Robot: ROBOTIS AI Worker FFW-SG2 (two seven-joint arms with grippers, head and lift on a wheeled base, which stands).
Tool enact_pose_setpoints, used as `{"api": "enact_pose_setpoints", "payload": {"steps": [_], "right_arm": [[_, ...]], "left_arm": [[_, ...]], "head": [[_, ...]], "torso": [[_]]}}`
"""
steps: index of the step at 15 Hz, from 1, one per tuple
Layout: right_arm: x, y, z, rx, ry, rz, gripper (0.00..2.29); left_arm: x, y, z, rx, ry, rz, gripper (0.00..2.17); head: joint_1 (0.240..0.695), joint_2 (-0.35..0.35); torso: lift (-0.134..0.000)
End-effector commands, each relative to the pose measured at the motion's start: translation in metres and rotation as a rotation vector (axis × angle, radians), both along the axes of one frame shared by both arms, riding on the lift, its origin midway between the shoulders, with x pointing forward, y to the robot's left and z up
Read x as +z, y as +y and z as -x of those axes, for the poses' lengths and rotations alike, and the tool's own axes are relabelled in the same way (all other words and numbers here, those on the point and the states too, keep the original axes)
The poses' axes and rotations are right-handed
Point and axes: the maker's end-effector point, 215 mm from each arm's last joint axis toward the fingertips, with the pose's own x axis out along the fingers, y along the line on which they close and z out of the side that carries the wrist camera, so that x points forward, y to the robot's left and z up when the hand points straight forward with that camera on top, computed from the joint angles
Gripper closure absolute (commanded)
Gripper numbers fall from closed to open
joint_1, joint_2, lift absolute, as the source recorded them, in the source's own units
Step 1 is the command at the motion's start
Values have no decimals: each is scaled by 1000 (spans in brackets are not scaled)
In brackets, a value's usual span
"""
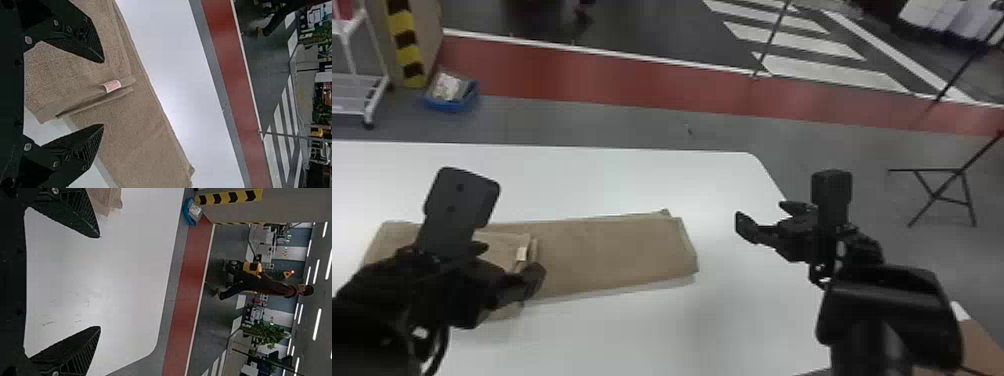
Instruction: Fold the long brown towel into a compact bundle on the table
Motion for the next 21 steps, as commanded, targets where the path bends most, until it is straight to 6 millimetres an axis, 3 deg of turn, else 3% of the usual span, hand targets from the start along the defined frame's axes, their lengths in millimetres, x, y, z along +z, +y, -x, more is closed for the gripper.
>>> {"api": "enact_pose_setpoints", "payload": {"steps": [1,3,7,10,12,13,17,21], "right_arm": [[-3,18,-5,36,1,2,43],[-6,46,-10,89,9,18,43],[-4,97,-21,185,8,56,43],[-8,131,-20,246,19,70,46],[-14,158,-12,293,32,84,49],[-16,171,-11,317,36,90,53],[-32,213,5,372,85,96,56],[-39,262,24,428,126,128,53]], "left_arm": [[-1,19,-5,42,4,13,70],[9,52,-11,109,-9,48,70],[12,133,-14,259,-18,133,70],[10,191,-12,355,-30,227,70],[3,223,-3,405,-26,243,70],[6,237,-3,415,-47,249,70],[-2,264,12,455,-33,252,70],[3,267,24,444,-32,247,76]], "head": [[695,-350],[695,-334],[695,-227],[695,-102],[695,-53],[695,6],[695,106],[695,186]], "torso": [[-123],[-123],[-123],[-123],[-123],[-123],[-123],[-123]]}}
